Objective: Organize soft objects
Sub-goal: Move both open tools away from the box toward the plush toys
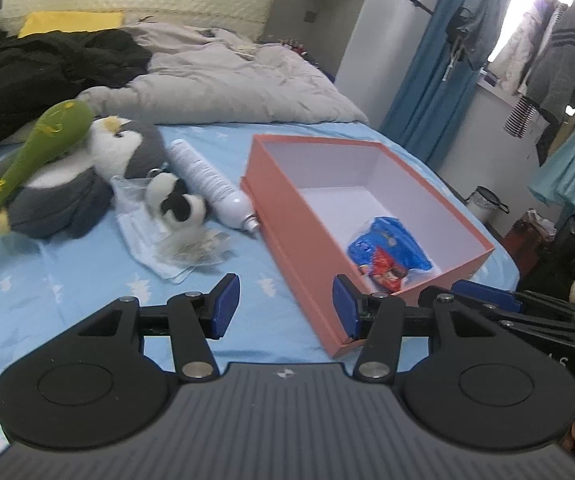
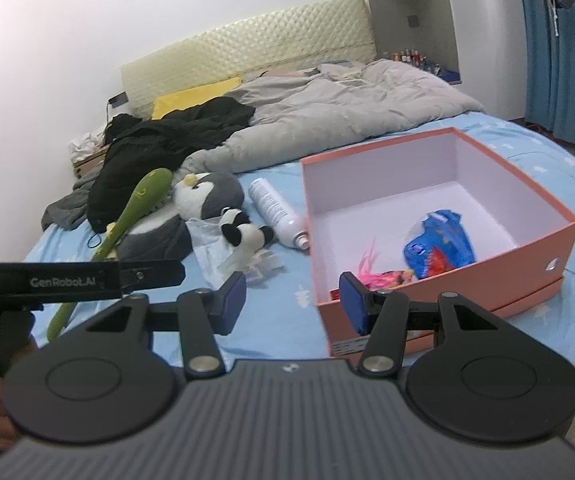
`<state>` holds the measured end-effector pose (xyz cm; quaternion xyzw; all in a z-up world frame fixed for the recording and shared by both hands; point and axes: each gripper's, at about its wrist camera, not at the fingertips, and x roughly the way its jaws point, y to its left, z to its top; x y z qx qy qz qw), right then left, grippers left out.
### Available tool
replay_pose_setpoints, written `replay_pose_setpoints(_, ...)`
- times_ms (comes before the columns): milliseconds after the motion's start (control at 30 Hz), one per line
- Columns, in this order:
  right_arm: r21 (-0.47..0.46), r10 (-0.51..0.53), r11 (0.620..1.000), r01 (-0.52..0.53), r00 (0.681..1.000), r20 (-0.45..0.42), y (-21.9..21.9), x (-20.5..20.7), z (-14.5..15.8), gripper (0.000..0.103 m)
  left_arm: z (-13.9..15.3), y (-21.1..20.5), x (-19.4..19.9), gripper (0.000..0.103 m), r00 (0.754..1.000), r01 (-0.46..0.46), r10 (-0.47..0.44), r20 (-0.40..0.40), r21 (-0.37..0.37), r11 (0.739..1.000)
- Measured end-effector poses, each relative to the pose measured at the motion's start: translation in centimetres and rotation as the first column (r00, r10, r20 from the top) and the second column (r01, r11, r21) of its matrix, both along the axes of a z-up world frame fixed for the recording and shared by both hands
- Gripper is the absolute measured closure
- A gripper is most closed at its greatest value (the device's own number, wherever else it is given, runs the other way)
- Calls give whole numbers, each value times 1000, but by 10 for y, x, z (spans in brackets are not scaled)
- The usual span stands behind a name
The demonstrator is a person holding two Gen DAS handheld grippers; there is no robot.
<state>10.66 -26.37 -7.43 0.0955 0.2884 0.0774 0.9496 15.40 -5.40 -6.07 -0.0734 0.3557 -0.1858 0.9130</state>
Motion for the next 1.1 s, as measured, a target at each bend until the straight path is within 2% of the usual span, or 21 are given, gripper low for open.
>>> replay_pose_setpoints(300, -8, 82, 997, -82, 996, -27, 33, 1, -7, 49, -4, 36, -10, 45, 998, -61, 61, -21, -2, 998)
replay_pose_setpoints(667, 0, 146, 989, -146, 988, -58, 64, -4, -25, 49, -16, 70, -24, 37, 987, -150, 152, -50, 38, 988)
replay_pose_setpoints(900, -20, 218, 975, -220, 974, -68, 86, 8, -39, 49, -46, 91, 3, 33, 975, -208, 210, -74, 34, 977)
replay_pose_setpoints(1100, -60, 195, 978, -200, 978, -74, 95, 44, -66, 48, -81, 107, 51, 33, 963, -245, 242, -122, -12, 969)
